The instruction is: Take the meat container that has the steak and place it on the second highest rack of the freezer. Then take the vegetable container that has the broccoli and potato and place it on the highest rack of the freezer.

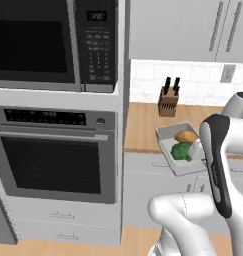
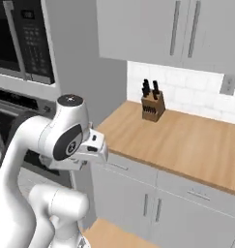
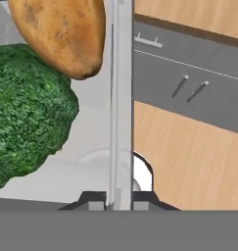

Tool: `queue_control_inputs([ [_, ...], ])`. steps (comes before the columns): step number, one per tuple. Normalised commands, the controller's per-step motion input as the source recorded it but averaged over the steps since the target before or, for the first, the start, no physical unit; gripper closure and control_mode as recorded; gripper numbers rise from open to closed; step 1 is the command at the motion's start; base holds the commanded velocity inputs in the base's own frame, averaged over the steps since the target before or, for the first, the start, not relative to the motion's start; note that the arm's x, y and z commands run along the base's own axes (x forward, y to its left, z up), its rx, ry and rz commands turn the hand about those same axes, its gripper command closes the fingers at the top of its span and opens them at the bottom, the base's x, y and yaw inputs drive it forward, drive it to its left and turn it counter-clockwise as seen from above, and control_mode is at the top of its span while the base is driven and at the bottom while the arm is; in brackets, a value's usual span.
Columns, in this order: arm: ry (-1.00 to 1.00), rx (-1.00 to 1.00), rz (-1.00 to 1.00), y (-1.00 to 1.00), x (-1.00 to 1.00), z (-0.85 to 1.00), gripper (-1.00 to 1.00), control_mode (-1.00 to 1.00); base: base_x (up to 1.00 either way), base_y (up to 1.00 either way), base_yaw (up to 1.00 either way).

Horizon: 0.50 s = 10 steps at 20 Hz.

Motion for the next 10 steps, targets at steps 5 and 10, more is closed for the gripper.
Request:
queue_control_inputs([
  [5,0.00,0.00,0.00,0.00,0.00,0.00,1.00,1.00,-0.25,1.00,0.78],
  [10,0.00,0.00,0.00,0.00,0.00,0.00,1.00,1.00,0.07,1.00,0.54],
])
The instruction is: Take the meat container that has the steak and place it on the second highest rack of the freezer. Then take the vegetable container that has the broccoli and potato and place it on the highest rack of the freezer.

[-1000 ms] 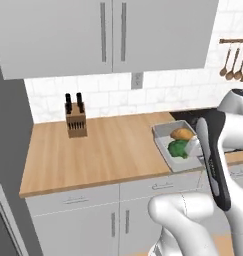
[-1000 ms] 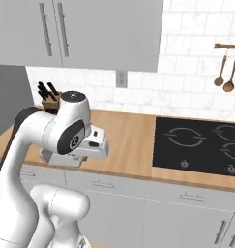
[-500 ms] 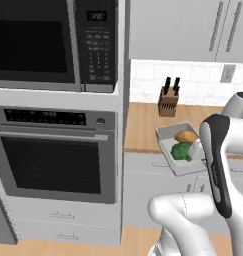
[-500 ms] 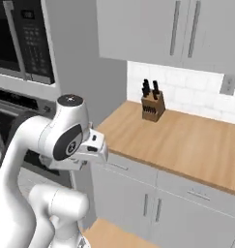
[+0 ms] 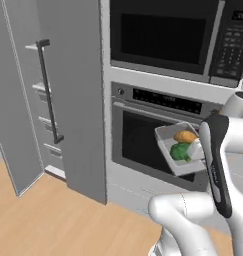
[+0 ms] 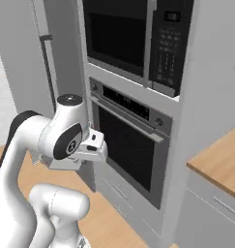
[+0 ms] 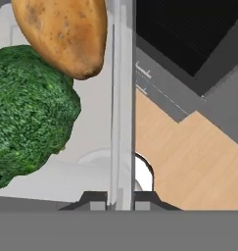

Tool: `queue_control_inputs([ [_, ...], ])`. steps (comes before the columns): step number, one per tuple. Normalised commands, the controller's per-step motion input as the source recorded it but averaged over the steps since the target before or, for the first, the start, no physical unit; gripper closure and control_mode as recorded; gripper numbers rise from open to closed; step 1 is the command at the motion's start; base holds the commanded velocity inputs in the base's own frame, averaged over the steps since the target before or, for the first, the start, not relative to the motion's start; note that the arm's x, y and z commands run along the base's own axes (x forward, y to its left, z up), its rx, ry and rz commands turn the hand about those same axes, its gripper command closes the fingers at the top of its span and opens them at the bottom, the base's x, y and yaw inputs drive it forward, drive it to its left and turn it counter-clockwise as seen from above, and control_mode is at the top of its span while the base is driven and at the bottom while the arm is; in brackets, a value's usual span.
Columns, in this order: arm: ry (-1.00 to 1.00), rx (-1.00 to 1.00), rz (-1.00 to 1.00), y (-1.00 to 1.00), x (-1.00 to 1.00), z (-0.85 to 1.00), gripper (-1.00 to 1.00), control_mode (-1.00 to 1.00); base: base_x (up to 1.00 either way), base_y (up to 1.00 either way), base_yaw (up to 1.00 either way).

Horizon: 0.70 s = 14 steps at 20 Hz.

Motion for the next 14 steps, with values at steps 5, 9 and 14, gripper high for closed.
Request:
queue_control_inputs([
  [5,0.00,0.00,0.00,0.00,0.00,0.00,1.00,1.00,0.96,1.00,0.13],
  [9,0.00,0.00,0.00,0.00,0.00,0.00,1.00,1.00,1.00,1.00,-0.03],
  [14,0.00,0.00,0.00,0.00,0.00,0.00,1.00,1.00,0.91,1.00,-0.27],
])
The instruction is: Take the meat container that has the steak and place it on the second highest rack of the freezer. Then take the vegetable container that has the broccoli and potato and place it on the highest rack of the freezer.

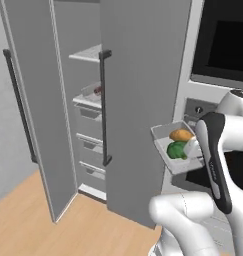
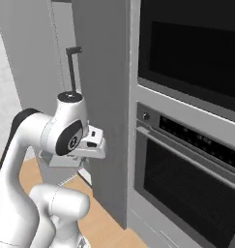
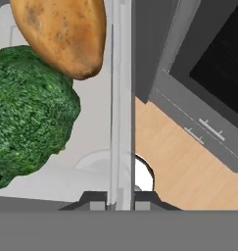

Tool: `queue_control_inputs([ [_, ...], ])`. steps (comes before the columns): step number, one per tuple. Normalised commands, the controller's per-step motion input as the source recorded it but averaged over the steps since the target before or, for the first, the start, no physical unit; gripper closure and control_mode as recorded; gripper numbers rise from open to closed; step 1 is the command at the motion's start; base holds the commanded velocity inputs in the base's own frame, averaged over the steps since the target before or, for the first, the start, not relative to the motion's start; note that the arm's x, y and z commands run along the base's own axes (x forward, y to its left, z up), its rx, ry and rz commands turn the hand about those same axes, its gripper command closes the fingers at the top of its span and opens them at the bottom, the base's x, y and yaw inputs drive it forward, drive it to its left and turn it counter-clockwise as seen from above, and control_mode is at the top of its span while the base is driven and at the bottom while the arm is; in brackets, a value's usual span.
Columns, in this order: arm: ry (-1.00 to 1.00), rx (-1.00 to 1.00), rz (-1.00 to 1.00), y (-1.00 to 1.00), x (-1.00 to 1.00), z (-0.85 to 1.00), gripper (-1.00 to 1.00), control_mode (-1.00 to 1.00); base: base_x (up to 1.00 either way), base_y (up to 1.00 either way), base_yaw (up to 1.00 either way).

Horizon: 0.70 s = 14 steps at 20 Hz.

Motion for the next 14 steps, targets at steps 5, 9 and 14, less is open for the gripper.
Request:
queue_control_inputs([
  [5,0.00,0.00,0.00,0.00,0.00,0.00,1.00,1.00,0.81,0.91,-0.50],
  [9,0.00,0.00,0.00,0.00,0.00,0.00,1.00,1.00,0.21,0.96,-0.37],
  [14,0.00,0.00,0.00,0.00,0.00,0.00,1.00,1.00,0.00,1.00,-0.23],
])
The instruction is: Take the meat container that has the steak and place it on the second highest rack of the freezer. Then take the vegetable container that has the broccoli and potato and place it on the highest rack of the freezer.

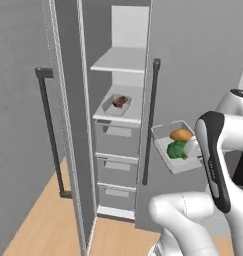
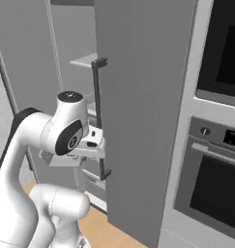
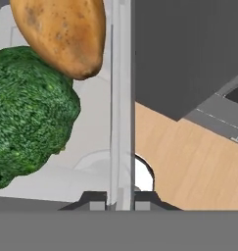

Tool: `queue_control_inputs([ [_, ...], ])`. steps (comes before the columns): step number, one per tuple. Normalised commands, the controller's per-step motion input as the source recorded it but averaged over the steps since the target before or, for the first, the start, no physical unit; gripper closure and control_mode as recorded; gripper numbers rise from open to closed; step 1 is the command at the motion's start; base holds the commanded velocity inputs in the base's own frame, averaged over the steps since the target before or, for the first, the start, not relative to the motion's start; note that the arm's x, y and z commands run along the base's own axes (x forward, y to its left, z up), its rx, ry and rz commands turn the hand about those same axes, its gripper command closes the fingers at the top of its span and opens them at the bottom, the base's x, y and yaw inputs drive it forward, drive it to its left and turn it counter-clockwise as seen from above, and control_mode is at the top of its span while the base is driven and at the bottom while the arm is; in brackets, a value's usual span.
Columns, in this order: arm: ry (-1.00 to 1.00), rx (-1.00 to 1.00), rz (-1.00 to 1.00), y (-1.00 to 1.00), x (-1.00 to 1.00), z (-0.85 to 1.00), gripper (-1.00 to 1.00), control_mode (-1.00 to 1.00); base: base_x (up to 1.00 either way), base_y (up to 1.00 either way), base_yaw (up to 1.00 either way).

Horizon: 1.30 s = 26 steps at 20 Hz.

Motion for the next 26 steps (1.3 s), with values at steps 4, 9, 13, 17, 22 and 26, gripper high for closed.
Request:
queue_control_inputs([
  [4,0.00,0.00,0.00,0.00,0.00,0.00,1.00,1.00,0.46,0.58,-0.33],
  [9,0.00,0.00,0.00,0.00,0.00,0.00,1.00,1.00,0.20,0.58,-0.22],
  [13,0.00,0.00,0.00,0.00,0.00,0.00,1.00,1.00,0.37,0.10,-0.09],
  [17,0.00,0.00,0.00,0.00,0.00,0.00,1.00,1.00,0.53,0.00,-0.09],
  [22,0.00,0.00,0.00,0.00,0.00,0.00,1.00,1.00,0.14,0.22,-0.07],
  [26,0.00,0.00,0.00,0.00,0.00,0.00,1.00,1.00,0.40,0.38,-0.11],
])
